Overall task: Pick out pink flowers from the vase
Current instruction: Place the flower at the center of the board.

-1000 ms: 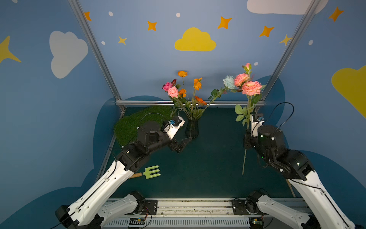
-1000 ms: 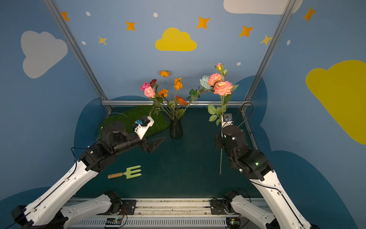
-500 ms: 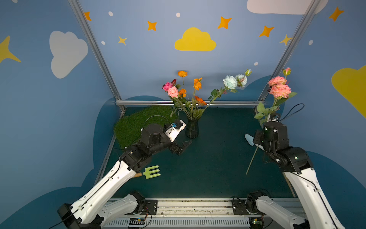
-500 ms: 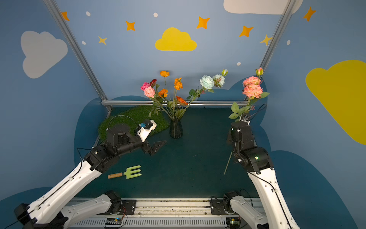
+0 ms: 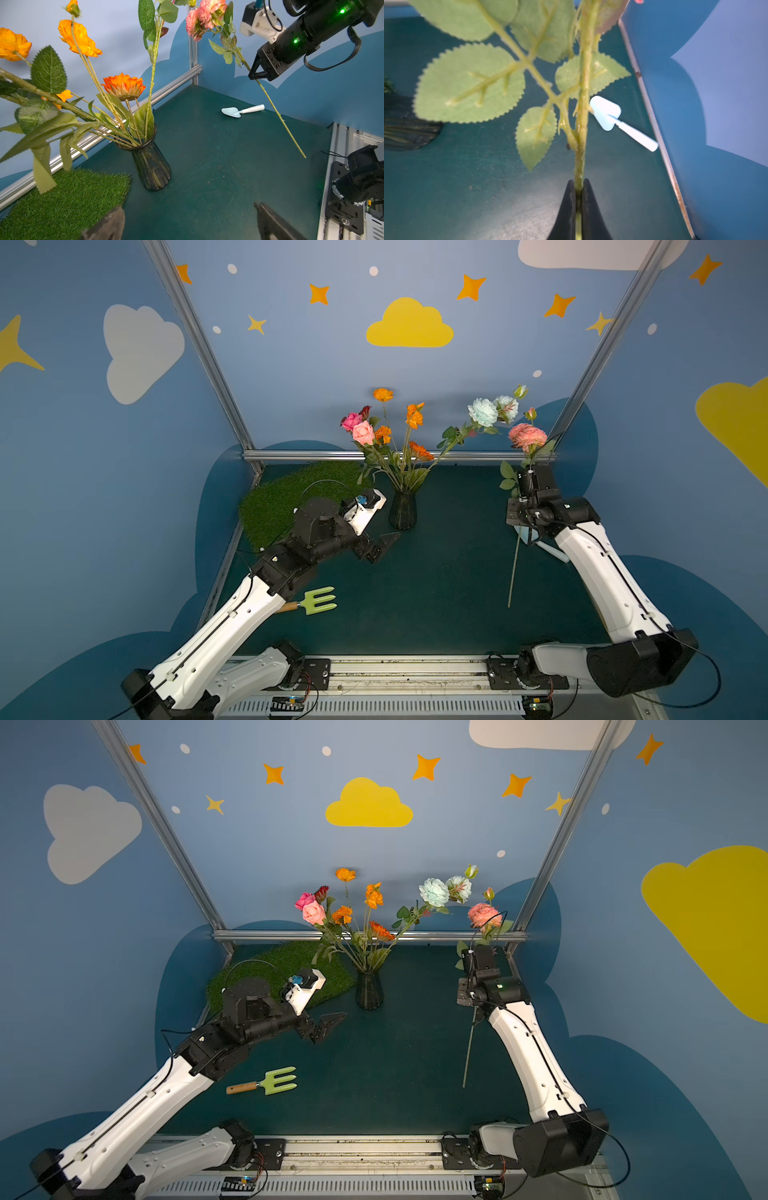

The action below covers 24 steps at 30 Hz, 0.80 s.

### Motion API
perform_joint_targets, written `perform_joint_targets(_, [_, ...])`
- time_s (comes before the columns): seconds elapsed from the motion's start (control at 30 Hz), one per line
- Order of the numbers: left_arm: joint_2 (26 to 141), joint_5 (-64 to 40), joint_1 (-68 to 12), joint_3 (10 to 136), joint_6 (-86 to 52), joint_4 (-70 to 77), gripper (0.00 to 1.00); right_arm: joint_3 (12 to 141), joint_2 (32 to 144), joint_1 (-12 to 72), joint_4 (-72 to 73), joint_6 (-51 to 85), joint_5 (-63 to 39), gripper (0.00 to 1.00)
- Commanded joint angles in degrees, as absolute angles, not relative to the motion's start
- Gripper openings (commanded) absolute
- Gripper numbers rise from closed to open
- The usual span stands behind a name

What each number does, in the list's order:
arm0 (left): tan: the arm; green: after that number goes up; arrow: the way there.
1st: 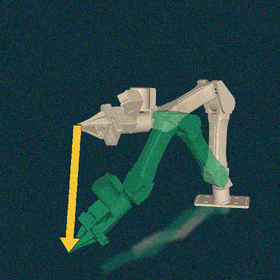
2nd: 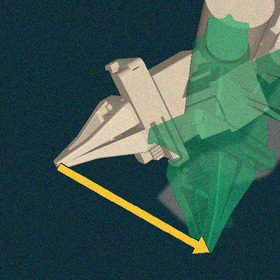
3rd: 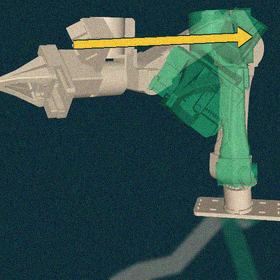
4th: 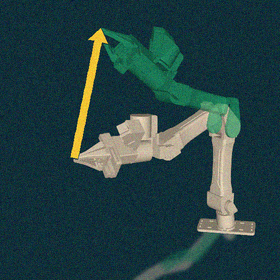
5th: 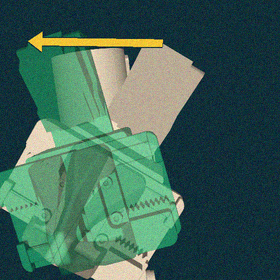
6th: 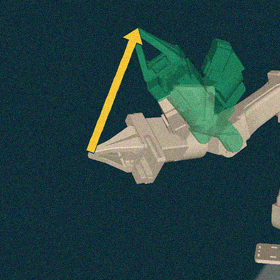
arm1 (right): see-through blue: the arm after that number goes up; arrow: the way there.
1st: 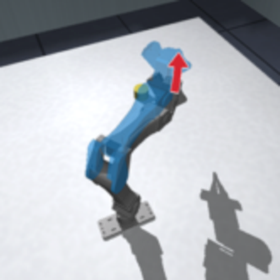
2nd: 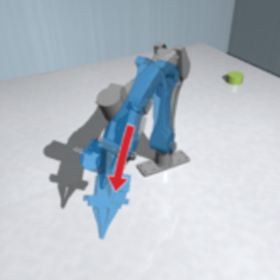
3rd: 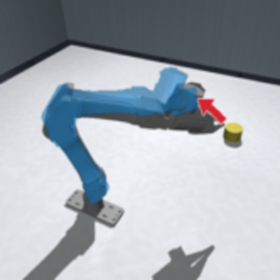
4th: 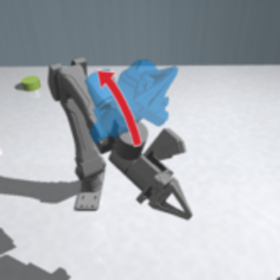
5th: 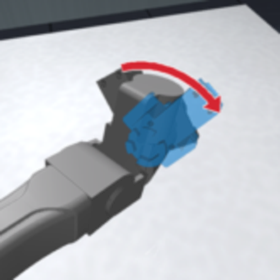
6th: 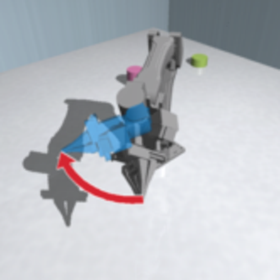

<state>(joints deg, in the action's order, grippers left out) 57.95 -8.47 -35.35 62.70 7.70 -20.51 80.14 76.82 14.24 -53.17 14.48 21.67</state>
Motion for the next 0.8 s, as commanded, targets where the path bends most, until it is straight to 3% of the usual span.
perform_joint_targets(0.0, [56.88,-8.11,-35.06,61.67,6.77,-20.02,1.00,81.59,79.88,13.47,-54.23,14.30,17.66,0.00])
perform_joint_targets(0.33, [57.02,-8.68,-34.62,60.84,6.35,-19.83,1.00,78.65,86.95,13.54,-49.52,14.26,8.53,0.00])
perform_joint_targets(0.57, [55.83,-9.25,-34.62,61.00,5.35,-20.80,1.00,83.17,96.47,13.61,-55.01,10.15,6.89,0.00])
perform_joint_targets(0.77, [55.05,-7.91,-34.54,60.56,6.15,-22.11,1.00,79.76,99.26,14.52,-48.19,8.56,3.61,0.00])
